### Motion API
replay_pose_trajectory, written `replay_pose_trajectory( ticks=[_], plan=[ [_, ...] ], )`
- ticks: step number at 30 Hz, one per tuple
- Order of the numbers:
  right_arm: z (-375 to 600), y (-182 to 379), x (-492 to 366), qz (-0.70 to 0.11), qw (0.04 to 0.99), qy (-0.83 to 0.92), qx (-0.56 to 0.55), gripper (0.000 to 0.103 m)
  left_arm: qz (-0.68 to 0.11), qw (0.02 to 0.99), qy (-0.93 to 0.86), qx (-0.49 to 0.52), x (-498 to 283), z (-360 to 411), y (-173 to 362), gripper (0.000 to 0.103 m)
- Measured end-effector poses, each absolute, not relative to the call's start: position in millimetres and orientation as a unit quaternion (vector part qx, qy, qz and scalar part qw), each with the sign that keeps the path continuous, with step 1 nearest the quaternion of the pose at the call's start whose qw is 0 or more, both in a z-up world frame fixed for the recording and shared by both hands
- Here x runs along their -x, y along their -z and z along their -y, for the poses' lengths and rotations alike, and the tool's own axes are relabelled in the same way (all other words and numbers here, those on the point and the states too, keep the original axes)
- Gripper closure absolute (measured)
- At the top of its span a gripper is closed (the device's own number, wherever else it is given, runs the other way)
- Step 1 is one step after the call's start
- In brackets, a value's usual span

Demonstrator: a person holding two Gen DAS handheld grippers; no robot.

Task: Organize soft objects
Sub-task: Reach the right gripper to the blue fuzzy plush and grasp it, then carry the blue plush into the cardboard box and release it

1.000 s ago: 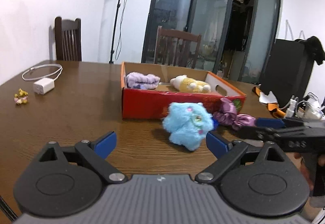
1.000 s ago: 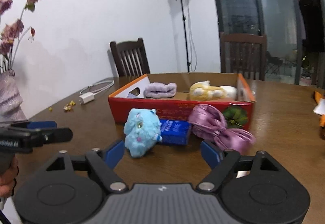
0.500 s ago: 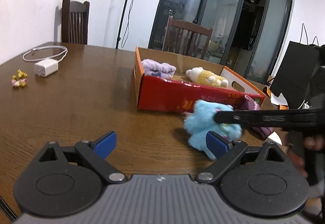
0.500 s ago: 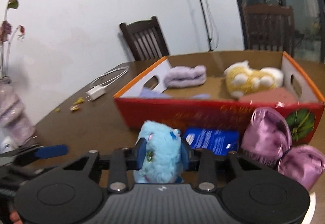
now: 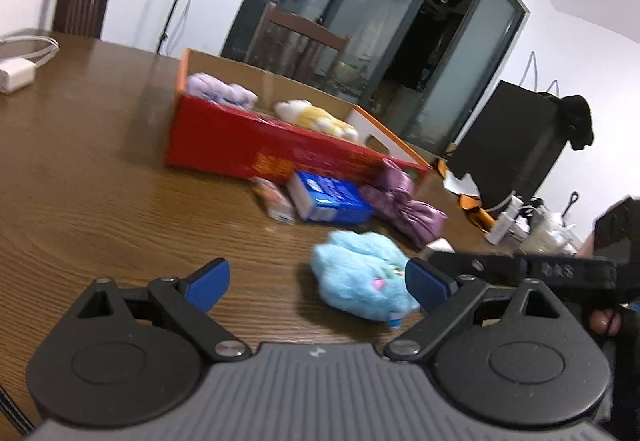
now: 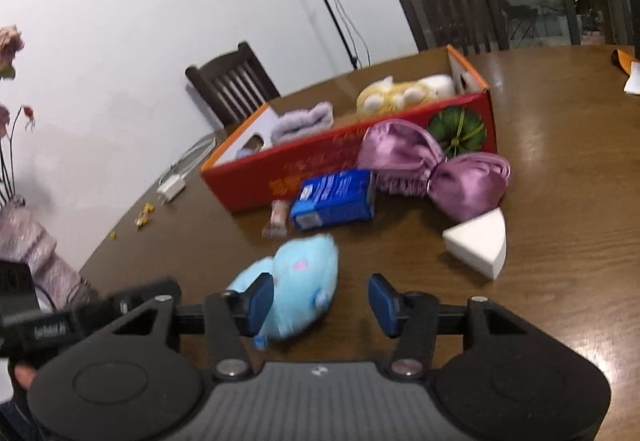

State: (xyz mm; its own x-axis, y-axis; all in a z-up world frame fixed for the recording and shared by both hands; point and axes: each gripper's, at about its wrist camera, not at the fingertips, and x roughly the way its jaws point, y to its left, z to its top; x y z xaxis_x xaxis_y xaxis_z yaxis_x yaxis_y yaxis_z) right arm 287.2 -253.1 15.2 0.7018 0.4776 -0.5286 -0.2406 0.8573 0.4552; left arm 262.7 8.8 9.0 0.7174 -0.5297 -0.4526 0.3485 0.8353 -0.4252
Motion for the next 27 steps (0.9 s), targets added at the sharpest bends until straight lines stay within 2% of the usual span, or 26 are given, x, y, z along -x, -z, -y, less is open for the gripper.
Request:
replay_pose_trajectory(
  ticks=[7,9,10,12,14,21,27],
  plan=[
    [237,-10,-311,-0.326,0.901,-0.224,-0.176,0.052,-0.310,0.901,0.250,0.173,-274,11,-4,0.026],
    [234,-5,-314,-0.332,0.899,-0.225,-0.177,0.062,-0.320,0.895,0.254,0.182,-277,13,-1,0.032],
    [233,-2,-314,-0.336,0.897,-0.225,-0.179,0.063,-0.324,0.892,0.257,0.183,-279,14,0,0.034],
    [237,3,-312,-0.338,0.892,-0.230,-0.191,0.064,-0.331,0.887,0.265,0.184,-280,18,3,0.050],
    [241,6,-310,-0.341,0.885,-0.235,-0.210,0.064,-0.341,0.879,0.277,0.184,-284,21,7,0.058],
    [245,4,-311,-0.346,0.877,-0.246,-0.224,0.067,-0.336,0.873,0.282,0.214,-286,20,2,0.060],
    [244,-63,-335,-0.265,0.905,-0.264,-0.201,0.068,-0.255,0.894,0.316,0.187,-331,13,-67,0.060]
  ],
)
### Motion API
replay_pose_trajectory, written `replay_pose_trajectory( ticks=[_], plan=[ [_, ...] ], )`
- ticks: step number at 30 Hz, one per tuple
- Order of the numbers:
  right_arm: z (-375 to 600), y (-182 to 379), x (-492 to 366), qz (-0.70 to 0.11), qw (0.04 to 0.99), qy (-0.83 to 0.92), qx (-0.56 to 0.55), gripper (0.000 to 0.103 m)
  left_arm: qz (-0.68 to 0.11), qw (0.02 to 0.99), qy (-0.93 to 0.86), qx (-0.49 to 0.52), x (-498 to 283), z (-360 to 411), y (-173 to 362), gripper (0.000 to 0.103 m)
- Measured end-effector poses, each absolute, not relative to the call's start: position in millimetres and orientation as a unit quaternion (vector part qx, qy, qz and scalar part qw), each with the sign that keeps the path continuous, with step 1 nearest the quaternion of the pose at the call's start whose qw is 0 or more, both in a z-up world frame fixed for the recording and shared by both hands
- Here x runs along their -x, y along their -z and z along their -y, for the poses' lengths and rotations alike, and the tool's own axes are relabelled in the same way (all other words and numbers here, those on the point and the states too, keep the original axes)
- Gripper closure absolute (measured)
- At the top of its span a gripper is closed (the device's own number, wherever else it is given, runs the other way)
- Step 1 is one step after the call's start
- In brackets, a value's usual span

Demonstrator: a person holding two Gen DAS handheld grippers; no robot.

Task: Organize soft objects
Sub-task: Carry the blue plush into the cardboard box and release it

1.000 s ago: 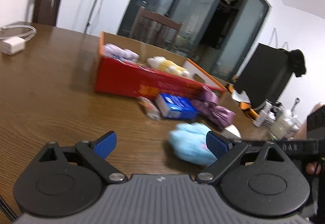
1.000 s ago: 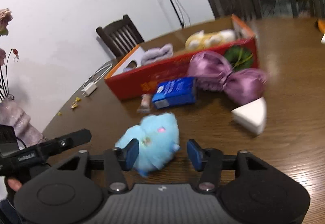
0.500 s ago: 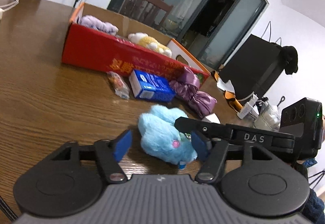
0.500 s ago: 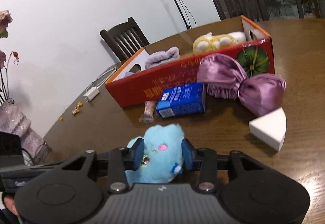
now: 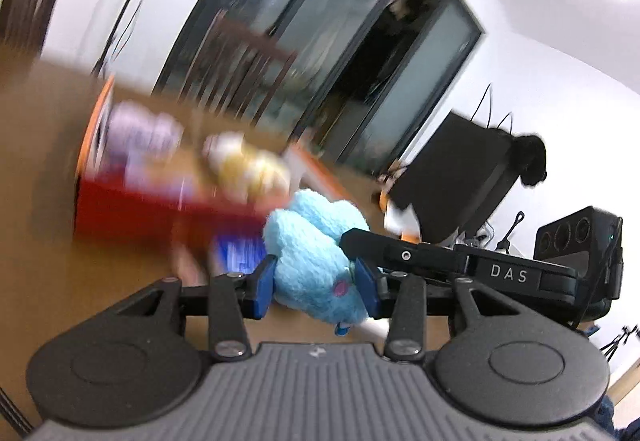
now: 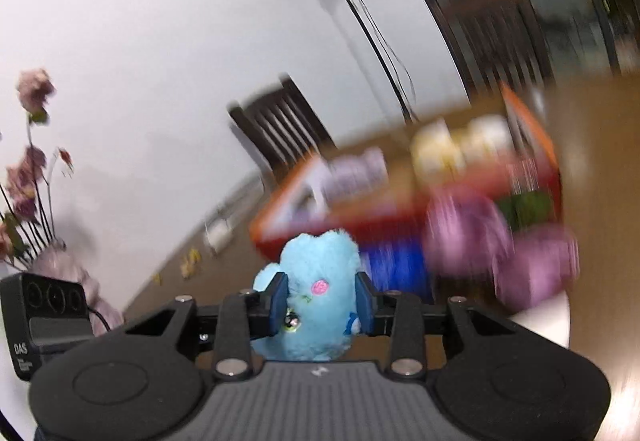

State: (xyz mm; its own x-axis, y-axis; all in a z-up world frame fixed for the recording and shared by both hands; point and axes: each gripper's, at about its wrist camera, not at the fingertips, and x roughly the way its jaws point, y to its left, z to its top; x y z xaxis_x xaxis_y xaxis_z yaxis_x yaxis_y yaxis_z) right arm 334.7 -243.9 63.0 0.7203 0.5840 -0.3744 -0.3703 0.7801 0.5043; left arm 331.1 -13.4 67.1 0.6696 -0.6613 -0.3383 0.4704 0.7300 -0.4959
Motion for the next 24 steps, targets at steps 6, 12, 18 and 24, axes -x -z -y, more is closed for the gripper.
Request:
replay_pose_trajectory(
  ticks=[6,12,18,24],
  plan=[
    [232,-109,-452,-0.257,0.919,-0.243,-0.173,0.068,-0.294,0.886,0.305,0.189,-462,11,-99,0.060],
    [213,-71,-575,-0.358,0.891,-0.218,-0.175,0.068,-0.386,0.871,0.246,0.179,-557,13,-60,0.060],
    [193,-37,-608,-0.416,0.879,-0.191,-0.134,0.074,-0.396,0.881,0.237,0.099,-560,26,-51,0.065],
    [182,-36,-604,-0.417,0.884,-0.187,-0.100,0.075,-0.388,0.893,0.216,0.074,-557,29,-51,0.065]
  ],
)
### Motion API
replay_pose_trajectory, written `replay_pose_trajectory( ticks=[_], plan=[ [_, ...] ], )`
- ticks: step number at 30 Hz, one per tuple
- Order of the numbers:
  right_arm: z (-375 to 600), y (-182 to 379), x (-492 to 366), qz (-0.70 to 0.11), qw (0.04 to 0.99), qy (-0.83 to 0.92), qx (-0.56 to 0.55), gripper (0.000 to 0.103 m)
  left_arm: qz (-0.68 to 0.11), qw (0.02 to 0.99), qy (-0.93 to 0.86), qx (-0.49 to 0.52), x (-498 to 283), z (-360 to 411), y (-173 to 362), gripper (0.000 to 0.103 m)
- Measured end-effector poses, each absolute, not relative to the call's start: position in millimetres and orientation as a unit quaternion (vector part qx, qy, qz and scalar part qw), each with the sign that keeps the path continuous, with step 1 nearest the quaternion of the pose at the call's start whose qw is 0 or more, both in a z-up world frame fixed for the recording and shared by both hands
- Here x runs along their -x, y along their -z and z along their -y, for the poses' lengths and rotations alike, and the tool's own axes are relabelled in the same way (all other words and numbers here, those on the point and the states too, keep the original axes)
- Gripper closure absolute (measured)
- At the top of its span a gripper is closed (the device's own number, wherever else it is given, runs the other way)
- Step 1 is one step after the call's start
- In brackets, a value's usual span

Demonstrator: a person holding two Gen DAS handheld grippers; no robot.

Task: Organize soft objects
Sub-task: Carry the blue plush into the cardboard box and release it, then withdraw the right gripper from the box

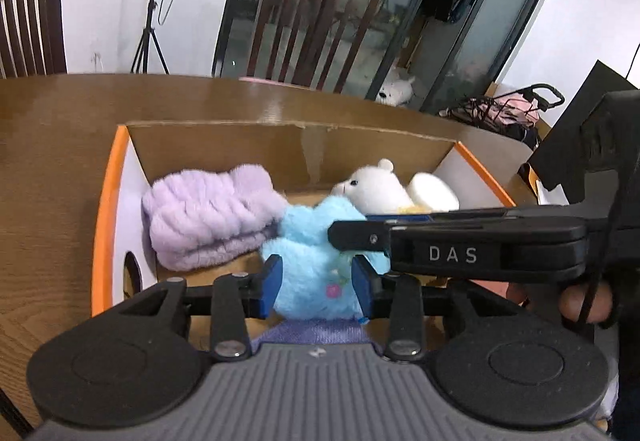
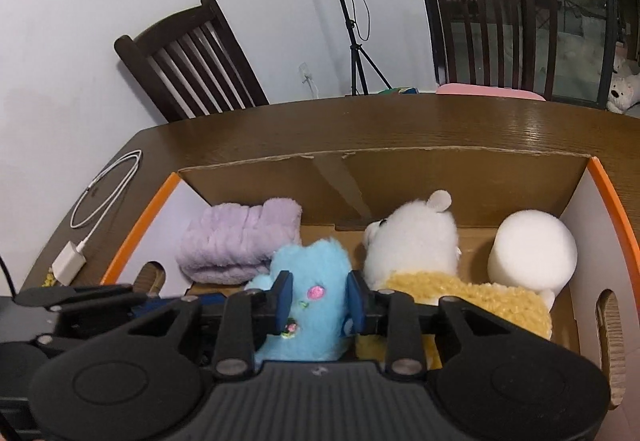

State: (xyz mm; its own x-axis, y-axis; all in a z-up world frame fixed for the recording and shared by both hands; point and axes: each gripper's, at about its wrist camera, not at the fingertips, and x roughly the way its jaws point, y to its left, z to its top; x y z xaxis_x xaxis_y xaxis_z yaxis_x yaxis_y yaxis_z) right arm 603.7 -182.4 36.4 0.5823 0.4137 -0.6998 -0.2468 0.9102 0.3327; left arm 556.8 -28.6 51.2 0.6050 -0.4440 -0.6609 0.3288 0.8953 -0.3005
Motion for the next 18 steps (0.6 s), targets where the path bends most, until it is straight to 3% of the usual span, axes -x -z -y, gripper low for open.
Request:
replay_pose_trajectory(
  ticks=[5,13,15,18],
  plan=[
    [192,-47,-596,-0.417,0.886,-0.178,-0.094,0.070,-0.370,0.906,0.198,0.061,-541,19,-66,0.062],
    [241,-135,-521,-0.331,0.926,-0.168,-0.064,0.057,-0.293,0.940,0.173,0.028,-474,-5,-138,0.052],
    [254,-154,-499,-0.316,0.933,-0.163,-0.056,0.047,-0.276,0.947,0.164,0.016,-454,-6,-150,0.042],
    [271,-176,-461,-0.287,0.946,-0.147,-0.033,0.039,-0.242,0.958,0.154,0.008,-412,-11,-163,0.033]
  ],
)
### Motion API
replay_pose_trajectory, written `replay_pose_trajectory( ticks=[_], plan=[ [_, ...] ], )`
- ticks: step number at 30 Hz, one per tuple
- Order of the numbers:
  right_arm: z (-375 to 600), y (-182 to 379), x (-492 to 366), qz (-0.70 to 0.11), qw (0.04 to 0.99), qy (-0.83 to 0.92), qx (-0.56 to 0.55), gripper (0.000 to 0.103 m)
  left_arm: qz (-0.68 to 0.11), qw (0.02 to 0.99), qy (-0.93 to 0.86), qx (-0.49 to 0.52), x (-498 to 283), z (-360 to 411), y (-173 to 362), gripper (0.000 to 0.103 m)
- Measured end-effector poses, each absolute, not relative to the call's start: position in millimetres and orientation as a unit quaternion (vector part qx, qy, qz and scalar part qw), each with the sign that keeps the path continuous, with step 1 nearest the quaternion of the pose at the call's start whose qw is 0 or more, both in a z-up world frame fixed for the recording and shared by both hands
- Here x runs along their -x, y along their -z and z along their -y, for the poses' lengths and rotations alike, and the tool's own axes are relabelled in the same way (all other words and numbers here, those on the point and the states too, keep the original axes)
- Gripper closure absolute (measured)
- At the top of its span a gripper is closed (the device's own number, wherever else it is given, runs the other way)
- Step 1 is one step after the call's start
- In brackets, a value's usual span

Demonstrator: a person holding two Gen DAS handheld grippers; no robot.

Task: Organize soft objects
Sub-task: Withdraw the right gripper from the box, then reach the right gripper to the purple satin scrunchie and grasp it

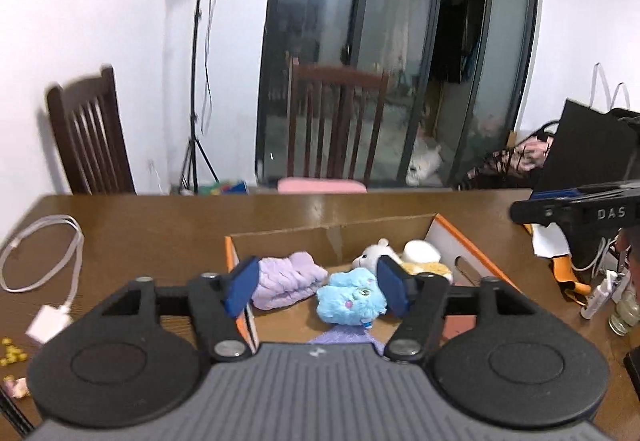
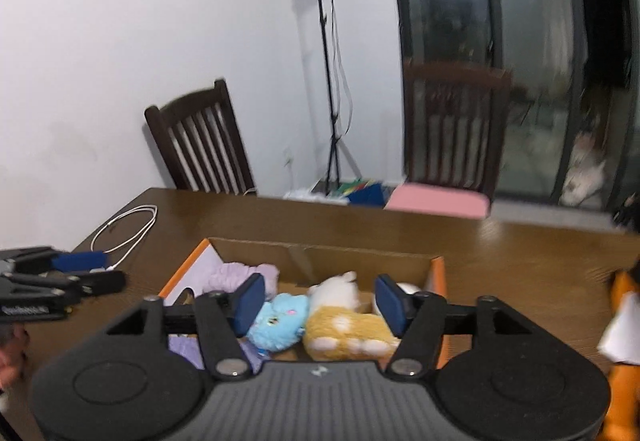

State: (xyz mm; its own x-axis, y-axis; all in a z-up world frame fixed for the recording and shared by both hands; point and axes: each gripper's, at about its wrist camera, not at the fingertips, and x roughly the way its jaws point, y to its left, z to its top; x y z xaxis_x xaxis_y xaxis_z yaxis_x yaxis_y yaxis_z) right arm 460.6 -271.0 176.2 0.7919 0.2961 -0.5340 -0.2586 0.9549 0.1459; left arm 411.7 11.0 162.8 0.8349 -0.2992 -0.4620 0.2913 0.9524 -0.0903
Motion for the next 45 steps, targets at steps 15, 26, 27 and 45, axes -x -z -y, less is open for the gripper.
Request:
replay_pose_trajectory(
  ticks=[15,26,27,45],
  plan=[
    [274,-139,-248,-0.180,0.967,-0.179,0.020,0.017,-0.112,0.991,0.073,-0.012,-182,-4,-125,0.000],
    [265,-73,-131,-0.181,0.968,-0.171,-0.011,0.014,-0.136,0.988,0.067,0.007,-94,-5,-77,0.000],
    [264,-68,-125,-0.187,0.967,-0.173,-0.015,0.014,-0.138,0.988,0.067,0.007,-90,-5,-74,0.000],
    [277,-47,-120,-0.204,0.967,-0.144,-0.046,0.014,-0.157,0.983,0.089,0.020,-100,6,-62,0.000]
  ],
)
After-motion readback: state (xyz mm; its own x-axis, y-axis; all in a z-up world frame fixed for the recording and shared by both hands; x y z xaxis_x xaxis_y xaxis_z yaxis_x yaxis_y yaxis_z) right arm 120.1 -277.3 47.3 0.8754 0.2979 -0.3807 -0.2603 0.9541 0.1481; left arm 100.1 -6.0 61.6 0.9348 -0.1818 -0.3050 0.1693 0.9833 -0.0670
